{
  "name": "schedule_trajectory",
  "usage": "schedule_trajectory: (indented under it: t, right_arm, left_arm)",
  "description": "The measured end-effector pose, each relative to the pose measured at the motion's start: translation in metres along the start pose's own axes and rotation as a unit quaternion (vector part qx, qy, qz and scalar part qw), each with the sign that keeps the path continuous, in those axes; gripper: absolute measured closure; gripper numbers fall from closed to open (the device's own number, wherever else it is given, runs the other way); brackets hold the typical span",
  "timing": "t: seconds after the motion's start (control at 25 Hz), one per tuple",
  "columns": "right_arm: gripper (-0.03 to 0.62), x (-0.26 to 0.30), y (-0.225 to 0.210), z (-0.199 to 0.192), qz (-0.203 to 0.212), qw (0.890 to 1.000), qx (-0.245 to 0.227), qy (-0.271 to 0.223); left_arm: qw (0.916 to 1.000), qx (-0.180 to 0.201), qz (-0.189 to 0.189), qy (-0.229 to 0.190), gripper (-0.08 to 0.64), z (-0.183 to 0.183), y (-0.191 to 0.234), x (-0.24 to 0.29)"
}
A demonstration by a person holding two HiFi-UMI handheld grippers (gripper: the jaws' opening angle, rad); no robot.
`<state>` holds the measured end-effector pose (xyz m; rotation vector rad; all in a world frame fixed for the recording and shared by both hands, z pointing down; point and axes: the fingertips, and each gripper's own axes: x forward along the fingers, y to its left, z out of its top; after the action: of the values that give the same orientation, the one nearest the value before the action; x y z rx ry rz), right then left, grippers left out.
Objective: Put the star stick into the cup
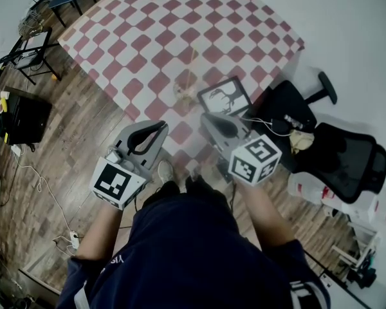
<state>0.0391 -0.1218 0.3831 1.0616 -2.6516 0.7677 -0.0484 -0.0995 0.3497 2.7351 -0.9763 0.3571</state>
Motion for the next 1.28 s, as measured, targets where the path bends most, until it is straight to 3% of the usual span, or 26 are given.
schedule_trajectory:
  t: [0.64, 1.28]
  right_arm:
    - [0.575, -0.0052, 0.0028, 0.0002, 0.000, 1.000, -0.008, 0.000]
    - [0.577, 0.0037, 0.0046, 0.0001, 0.012, 1.000, -0.015, 0.013]
  left_arm:
    - [0.9999, 0.012, -0.003, -0.009, 0.518, 0.0052, -0.0087, 0.0032]
    - [1.0000, -0.001, 0.006, -0.002, 0.518, 0.0019, -0.0041, 0.0036]
